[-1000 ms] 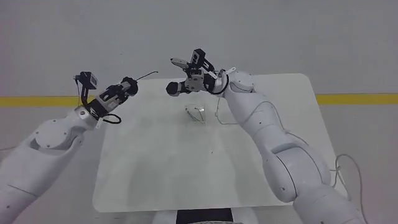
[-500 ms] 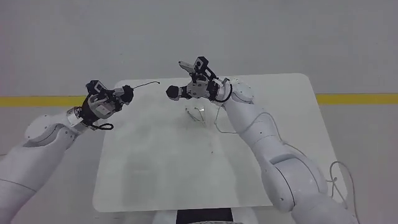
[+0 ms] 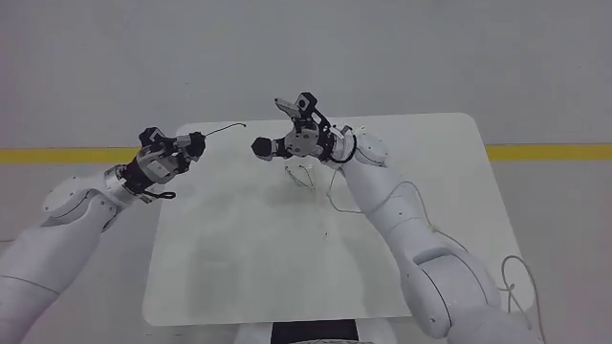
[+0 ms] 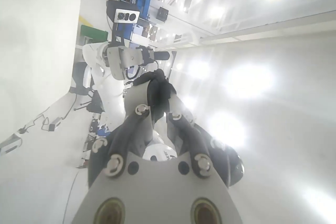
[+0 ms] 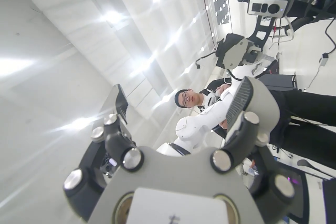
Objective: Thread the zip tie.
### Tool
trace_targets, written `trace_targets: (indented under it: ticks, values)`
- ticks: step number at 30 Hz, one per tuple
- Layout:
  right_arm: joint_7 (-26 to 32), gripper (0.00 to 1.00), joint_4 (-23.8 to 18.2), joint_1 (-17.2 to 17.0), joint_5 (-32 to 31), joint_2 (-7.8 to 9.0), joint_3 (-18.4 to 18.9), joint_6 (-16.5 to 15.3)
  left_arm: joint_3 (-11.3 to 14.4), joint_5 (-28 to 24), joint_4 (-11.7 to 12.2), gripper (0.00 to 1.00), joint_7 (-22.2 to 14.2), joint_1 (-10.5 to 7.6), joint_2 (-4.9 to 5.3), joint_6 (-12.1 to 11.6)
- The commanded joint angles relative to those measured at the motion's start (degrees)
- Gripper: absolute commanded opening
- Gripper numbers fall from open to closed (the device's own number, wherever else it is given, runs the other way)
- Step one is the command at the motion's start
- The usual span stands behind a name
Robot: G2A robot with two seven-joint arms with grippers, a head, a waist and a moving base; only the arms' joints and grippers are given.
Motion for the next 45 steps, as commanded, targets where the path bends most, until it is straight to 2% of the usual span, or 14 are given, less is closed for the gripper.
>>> trace_targets:
  ticks: [1, 6, 20, 31, 45]
  values:
    - [0.04, 0.45, -0.17, -0.12, -0.01, 0.04, -0.47, 0.25, -0.13, 0.32, 0.10, 0.00, 0.12, 0.07, -0.20, 0.02]
    - [-0.98, 0.37, 0.02, -0.23, -0.27, 0.26, -1.25, 0.13, -0.52, 0.84, 0.09, 0.00, -0.37, 0.24, -0.63, 0.42]
    - [-4.84, 0.35, 0.36, -0.21, -1.40, 0.60, -3.66, -1.21, -1.22, 2.84, 0.37, 0.00, -0.92, 0.61, -1.90, 1.00]
    - [-5.46, 0.20, -0.25, -0.18, -0.20, 0.67, -5.14, -1.46, -2.06, 4.18, 0.89, 0.00, -1.00, 0.77, -2.78, 1.80]
    - [-5.35, 0.14, -0.36, 0.00, 0.91, 0.87, -6.70, -1.26, -3.29, 5.57, 1.05, 0.00, -1.46, 1.07, -3.70, 2.80]
